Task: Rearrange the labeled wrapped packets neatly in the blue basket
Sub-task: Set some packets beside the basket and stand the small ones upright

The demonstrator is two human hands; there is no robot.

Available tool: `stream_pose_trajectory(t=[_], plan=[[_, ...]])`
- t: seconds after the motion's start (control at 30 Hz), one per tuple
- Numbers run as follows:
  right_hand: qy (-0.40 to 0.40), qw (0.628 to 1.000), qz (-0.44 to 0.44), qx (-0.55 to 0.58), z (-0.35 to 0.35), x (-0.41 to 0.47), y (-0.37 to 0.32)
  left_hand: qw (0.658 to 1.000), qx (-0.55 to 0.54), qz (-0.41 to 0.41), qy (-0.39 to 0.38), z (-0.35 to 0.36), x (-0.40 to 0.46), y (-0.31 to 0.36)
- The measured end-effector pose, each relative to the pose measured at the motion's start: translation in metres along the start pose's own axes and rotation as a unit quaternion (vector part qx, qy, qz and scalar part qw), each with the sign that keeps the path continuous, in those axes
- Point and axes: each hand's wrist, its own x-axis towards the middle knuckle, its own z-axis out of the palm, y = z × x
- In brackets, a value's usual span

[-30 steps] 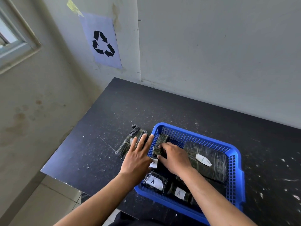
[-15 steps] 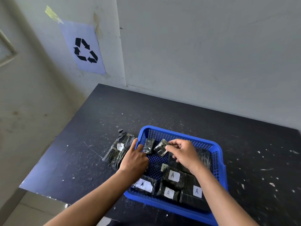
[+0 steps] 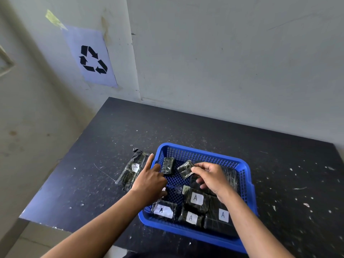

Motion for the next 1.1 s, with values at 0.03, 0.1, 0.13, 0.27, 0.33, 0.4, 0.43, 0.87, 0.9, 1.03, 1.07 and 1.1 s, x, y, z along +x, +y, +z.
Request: stream_pose_trajectory(t=[0.03, 0.1, 0.13, 0.27, 0.33, 0.4, 0.43, 0.87, 0.9, 1.03, 1.07, 1.1], plan=[[0.001, 1.0, 0.0, 0.002, 0.0, 0.0, 0.0, 1.0, -0.019, -0.013, 0.022, 0.0, -0.001, 0.0], [0.004, 1.0, 0.001, 0.003, 0.001, -0.001, -0.001, 0.992, -0.073, -0.053, 0.09, -0.003, -0.004, 0.001], [0.006, 1.0, 0.001, 0.002, 0.002, -0.001, -0.001, 0.983, -0.105, -0.073, 0.129, -0.005, -0.004, 0.001], [0.001, 1.0, 0.0, 0.013, 0.01, -0.002, -0.006, 0.956, -0.184, -0.093, 0.21, -0.019, -0.002, 0.004], [-0.019, 0.999, 0.005, 0.026, 0.012, -0.005, -0.01, 0.952, -0.2, -0.094, 0.213, -0.024, 0.002, 0.007], [-0.042, 0.999, 0.007, 0.032, 0.014, -0.007, -0.013, 0.942, -0.227, -0.112, 0.221, -0.028, 0.005, 0.009], [-0.051, 0.998, 0.005, 0.033, 0.014, -0.008, -0.014, 0.933, -0.249, -0.122, 0.228, -0.029, 0.006, 0.009], [-0.063, 0.993, -0.057, 0.077, 0.011, -0.015, -0.028, 0.558, -0.816, -0.145, -0.048, -0.042, 0.005, -0.005], [-0.062, 0.994, -0.06, 0.071, 0.011, -0.015, -0.029, 0.549, -0.821, -0.147, -0.052, -0.042, 0.005, -0.005], [-0.05, 0.994, -0.093, 0.0, 0.012, -0.016, -0.033, 0.542, -0.824, -0.159, -0.051, -0.039, 0.005, -0.006], [-0.048, 0.992, -0.11, -0.039, 0.013, -0.016, -0.033, 0.554, -0.814, -0.167, -0.051, -0.039, 0.005, -0.006], [-0.049, 0.988, -0.127, -0.074, 0.015, -0.016, -0.033, 0.58, -0.794, -0.175, -0.049, -0.038, 0.005, -0.006]])
